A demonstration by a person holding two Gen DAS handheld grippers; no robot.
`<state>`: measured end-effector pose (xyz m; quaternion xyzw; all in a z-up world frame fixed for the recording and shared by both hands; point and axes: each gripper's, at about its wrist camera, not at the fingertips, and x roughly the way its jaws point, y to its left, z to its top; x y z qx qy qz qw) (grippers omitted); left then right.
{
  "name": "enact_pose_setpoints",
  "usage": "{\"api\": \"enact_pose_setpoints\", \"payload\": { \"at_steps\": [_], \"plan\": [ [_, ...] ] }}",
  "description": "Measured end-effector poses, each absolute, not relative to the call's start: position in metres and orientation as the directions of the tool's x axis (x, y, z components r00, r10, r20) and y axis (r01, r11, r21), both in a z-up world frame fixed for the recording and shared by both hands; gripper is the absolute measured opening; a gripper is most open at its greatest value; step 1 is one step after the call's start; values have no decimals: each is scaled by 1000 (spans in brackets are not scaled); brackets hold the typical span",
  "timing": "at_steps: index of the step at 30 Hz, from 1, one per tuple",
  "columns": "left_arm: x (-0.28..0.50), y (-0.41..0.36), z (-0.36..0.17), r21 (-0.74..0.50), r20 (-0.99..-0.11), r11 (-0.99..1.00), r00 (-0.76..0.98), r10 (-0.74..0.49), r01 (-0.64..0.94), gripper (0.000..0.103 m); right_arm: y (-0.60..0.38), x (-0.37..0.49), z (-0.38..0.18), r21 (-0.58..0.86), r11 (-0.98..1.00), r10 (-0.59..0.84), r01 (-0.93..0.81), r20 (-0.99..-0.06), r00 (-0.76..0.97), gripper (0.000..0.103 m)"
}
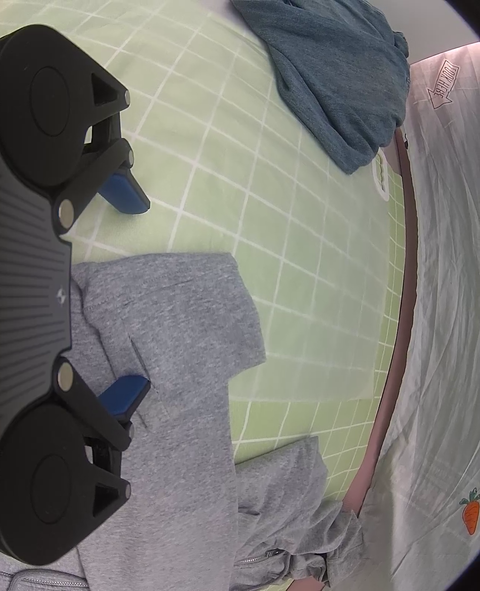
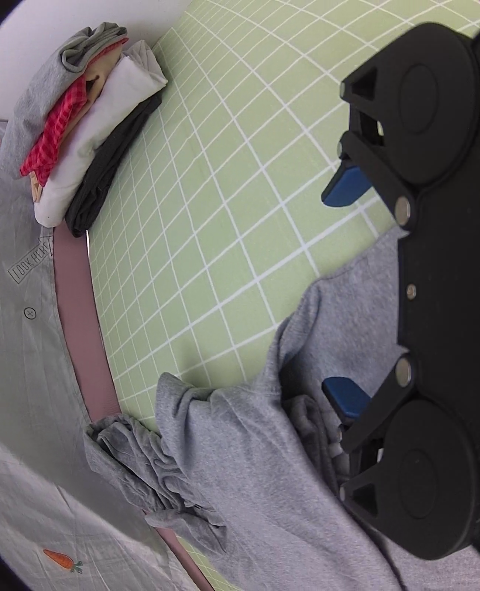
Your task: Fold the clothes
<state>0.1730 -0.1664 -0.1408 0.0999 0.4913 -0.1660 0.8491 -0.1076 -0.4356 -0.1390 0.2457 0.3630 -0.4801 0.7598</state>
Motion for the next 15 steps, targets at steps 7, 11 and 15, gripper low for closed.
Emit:
{"api": "enact_pose_setpoints", "payload": {
  "at_steps": [7, 11, 15],
  "plan": [
    [153, -168, -116, 4, -838, 912, 499, -220, 409, 93, -421, -109, -134, 32, 511, -484, 859, -815, 319, 100],
    [137, -172, -109, -8, -834, 915, 502, -228, 403, 93, -420, -115, -125, 13, 577, -464, 817, -818, 340, 100],
    [119, -179, -107, -18, -835, 921, 500, -228, 390, 93, -426, -124, -114, -18, 636, -451, 771, -820, 353, 100]
  ]
}}
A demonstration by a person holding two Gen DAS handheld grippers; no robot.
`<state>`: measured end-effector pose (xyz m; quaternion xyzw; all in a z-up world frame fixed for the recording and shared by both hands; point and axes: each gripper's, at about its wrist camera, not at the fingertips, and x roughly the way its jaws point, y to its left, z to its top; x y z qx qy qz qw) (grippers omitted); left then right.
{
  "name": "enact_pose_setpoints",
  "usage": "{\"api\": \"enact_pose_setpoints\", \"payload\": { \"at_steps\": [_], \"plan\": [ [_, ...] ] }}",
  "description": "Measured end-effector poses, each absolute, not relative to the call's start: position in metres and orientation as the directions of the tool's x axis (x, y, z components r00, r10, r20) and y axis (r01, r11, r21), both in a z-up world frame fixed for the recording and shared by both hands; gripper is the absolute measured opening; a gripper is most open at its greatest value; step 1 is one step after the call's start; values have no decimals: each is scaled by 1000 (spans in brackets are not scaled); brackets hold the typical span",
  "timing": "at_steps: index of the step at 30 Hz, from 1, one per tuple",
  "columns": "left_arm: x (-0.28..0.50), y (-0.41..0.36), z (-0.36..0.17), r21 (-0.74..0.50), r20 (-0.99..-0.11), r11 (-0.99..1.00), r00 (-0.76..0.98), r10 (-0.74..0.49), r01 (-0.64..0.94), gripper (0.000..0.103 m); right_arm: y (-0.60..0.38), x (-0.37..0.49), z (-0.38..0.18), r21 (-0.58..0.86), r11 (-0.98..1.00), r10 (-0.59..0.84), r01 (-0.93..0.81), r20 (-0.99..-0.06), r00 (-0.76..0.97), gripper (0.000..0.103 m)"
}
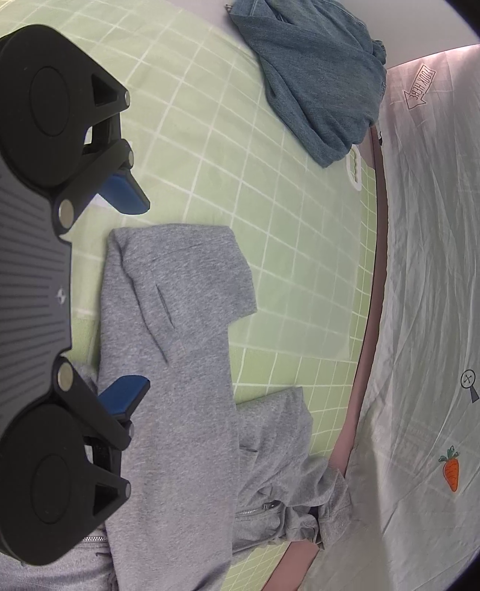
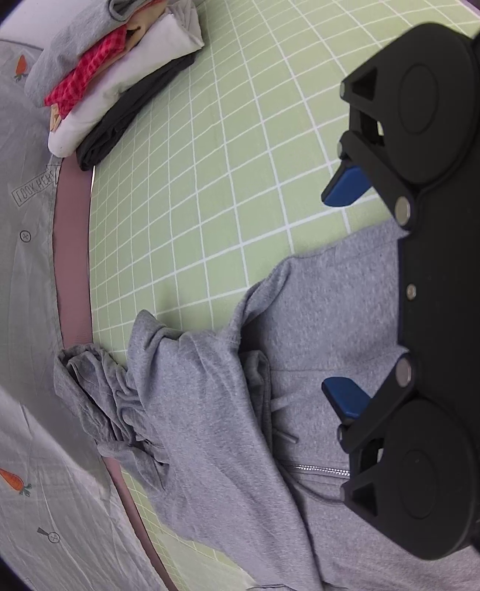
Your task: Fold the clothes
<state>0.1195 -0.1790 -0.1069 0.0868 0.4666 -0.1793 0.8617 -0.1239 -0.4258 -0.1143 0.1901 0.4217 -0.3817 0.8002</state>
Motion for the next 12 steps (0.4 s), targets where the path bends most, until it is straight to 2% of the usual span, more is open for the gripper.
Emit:
{"api": "enact_pose_setpoints", "payload": {
  "at_steps": [6, 8, 12],
  "plan": [
    [106, -193, -110, -36, -826, 930, 513, -234, 366, 93, -448, -134, -106, -65, 688, -454, 723, -816, 359, 100],
    [108, -199, -112, -39, -818, 935, 526, -233, 353, 86, -458, -135, -107, -70, 682, -464, 728, -810, 358, 100],
    [121, -212, -115, -43, -809, 936, 537, -237, 348, 78, -479, -126, -109, -55, 659, -475, 750, -804, 358, 100]
  ]
}}
